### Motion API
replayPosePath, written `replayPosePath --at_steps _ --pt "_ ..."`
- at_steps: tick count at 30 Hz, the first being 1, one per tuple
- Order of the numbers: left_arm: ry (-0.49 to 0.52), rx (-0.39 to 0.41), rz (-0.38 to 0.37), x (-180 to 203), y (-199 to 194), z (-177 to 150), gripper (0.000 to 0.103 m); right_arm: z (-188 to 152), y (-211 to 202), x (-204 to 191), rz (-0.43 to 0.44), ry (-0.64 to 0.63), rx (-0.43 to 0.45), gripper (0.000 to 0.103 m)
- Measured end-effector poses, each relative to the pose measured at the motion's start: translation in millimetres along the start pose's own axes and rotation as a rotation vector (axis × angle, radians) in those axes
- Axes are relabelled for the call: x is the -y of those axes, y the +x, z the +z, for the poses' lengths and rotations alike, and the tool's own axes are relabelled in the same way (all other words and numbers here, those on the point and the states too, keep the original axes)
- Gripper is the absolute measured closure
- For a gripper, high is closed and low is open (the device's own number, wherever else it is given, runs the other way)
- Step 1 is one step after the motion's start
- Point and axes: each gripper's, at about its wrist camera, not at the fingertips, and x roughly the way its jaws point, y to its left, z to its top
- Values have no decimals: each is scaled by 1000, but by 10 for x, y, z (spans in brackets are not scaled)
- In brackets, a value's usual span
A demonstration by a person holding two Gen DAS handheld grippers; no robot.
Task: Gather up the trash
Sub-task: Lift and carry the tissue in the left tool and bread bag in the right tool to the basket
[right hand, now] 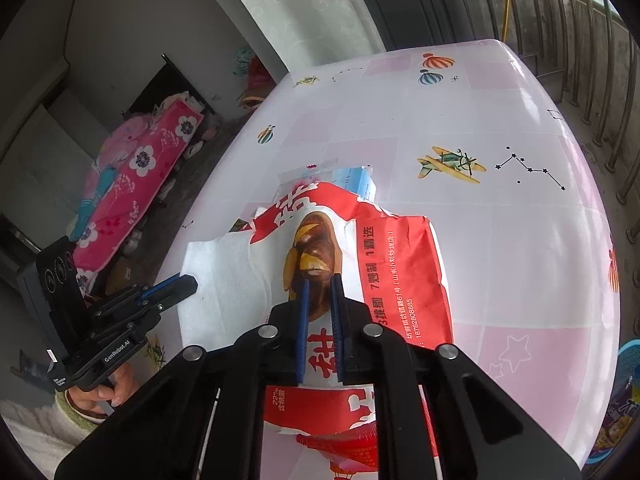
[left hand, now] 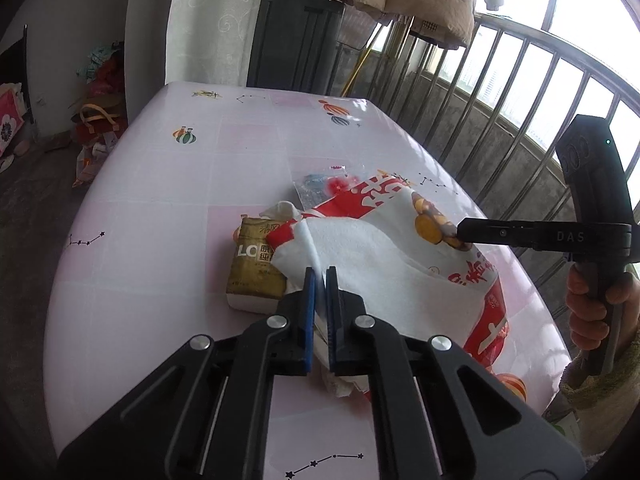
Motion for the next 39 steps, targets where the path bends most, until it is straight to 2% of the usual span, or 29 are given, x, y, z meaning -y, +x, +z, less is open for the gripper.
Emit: replayPosePath --at_steps 2,7,10,13,15,16,17,18,23,25,30,34,39 --pt "-9 21 -8 -21 -58 24 103 -1 -21 0 9 5 5 98" --pt "-54 84 -30 -98 -264 96 103 -12 -126 2 23 21 30 98" --pt "-71 117 -16 -160 -398 122 103 -21 -191 -7 34 21 45 98" --pt "-69 115 10 -218 -419 107 103 -4 -181 -34 44 16 37 95" --pt "-75 89 30 -251 -361 65 103 17 -122 -71 9 -2 18 79" --pt "-80 75 33 -264 -327 40 103 21 -95 -94 -5 -9 14 60" --pt "-82 66 36 -273 -299 11 103 30 -60 -120 -19 -23 11 49" --pt "-80 59 42 -275 -271 -17 103 40 -18 -155 -37 -44 2 48" --pt "-70 41 59 -283 -175 -101 103 71 270 -272 -158 -141 -70 48" --pt "-70 40 59 -294 -158 -107 103 69 315 -308 -182 -167 -71 49" --pt "-71 50 49 -322 -166 -89 103 56 270 -379 -218 -192 -47 66" --pt "-73 63 42 -315 -204 -71 103 53 176 -375 -219 -177 -15 73" --pt "-80 117 28 -312 -391 37 103 112 -112 -351 -124 -110 72 78"
